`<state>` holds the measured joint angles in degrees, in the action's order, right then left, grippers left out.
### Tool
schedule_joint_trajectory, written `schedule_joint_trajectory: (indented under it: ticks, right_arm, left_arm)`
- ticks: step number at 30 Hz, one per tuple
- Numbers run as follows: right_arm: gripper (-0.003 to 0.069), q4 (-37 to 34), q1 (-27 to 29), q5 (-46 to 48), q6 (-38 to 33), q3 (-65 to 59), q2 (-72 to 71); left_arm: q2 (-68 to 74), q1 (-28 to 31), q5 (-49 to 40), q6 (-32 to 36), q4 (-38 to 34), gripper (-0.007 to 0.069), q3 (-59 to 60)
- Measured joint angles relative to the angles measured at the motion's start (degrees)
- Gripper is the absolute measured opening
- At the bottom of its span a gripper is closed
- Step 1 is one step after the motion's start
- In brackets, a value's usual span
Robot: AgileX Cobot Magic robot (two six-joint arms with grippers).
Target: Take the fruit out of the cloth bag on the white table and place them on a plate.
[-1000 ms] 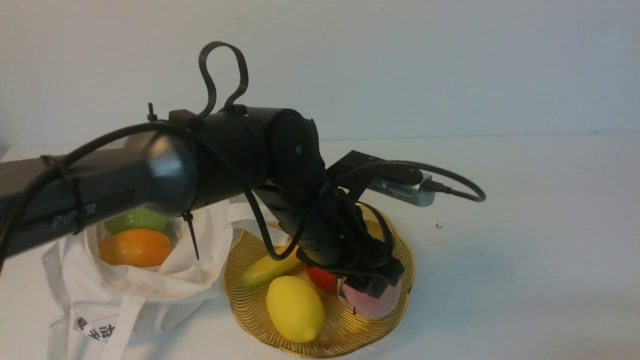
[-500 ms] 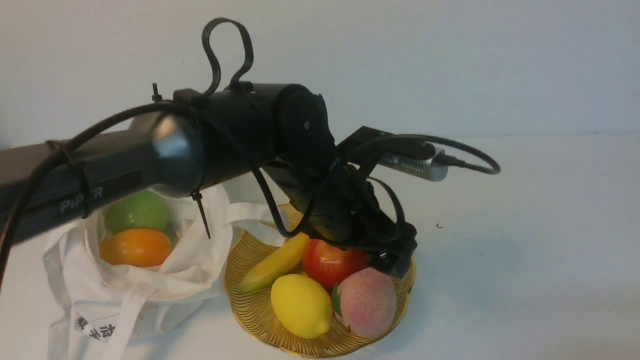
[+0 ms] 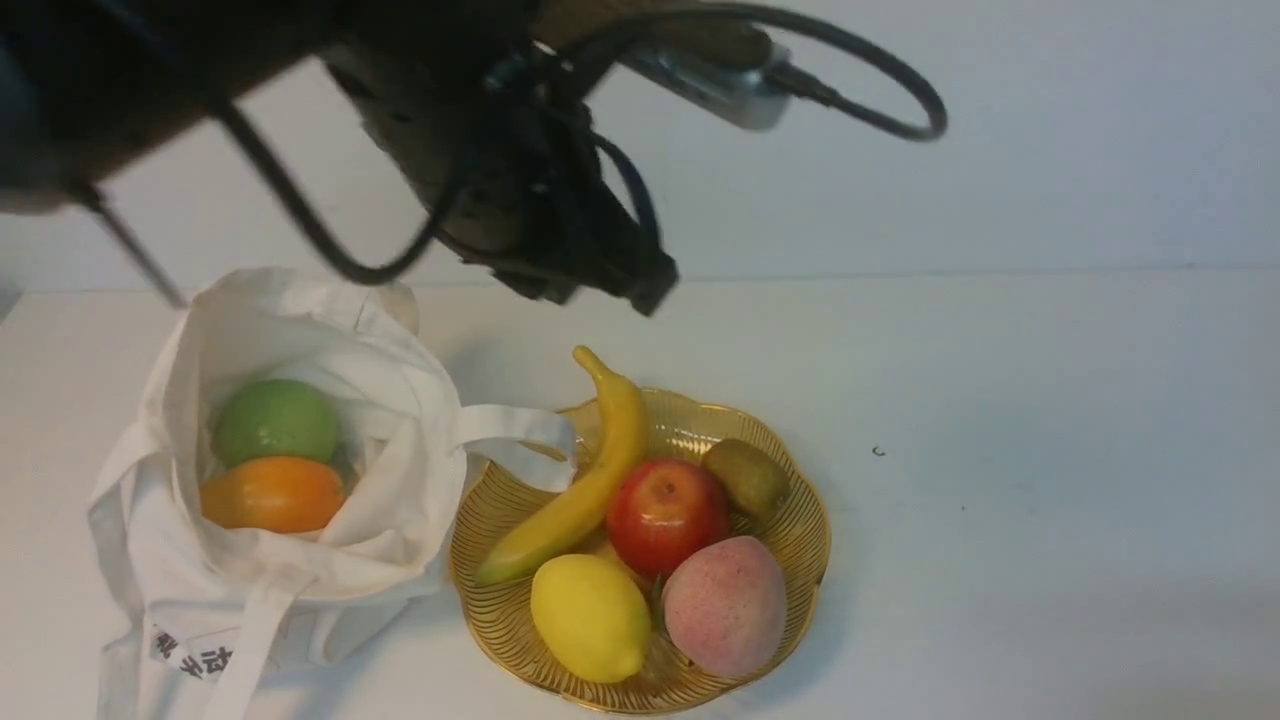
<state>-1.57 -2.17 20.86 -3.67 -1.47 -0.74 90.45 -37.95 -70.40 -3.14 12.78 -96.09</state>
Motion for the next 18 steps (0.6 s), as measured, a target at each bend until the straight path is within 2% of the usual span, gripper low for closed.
schedule_joint_trajectory:
  ticks: [5,8,9,11,12,13,14,18]
  right_arm:
    - [-0.0015,0.0,0.0,0.0,0.0,0.0,0.0]
    - [-0.0015,0.0,0.0,0.0,0.0,0.0,0.0]
    - [-0.0015,0.0,0.0,0.0,0.0,0.0,0.0]
    - [-0.0015,0.0,0.0,0.0,0.0,0.0,0.0]
    - [-0.0015,0.0,0.0,0.0,0.0,0.0,0.0]
    - [-0.0015,0.0,0.0,0.0,0.0,0.0,0.0]
    - [-0.0015,0.0,0.0,0.0,0.0,0.0,0.0]
    - [-0.0015,0.0,0.0,0.0,0.0,0.0,0.0]
  left_arm:
    - [-14.7,0.0,-0.1,-4.5,-0.8,-0.0007,13.6]
    - [-25.6,0.0,4.0,-5.9,-3.4,-0.0008,27.9]
    - [-30.2,0.0,8.4,-6.1,-5.1,-0.0008,35.1]
    - [-35.5,0.0,13.2,-6.3,-7.6,-0.0008,41.3]
    - [-41.4,0.0,20.7,-6.3,-10.3,-0.0008,49.3]
    - [-41.4,0.0,21.7,-6.3,-10.7,-0.0008,50.3]
    - [-48.2,0.0,30.2,-6.3,-13.7,-0.0008,58.5]
    - [-60.9,0.0,43.5,-6.3,-16.8,-0.0008,71.9]
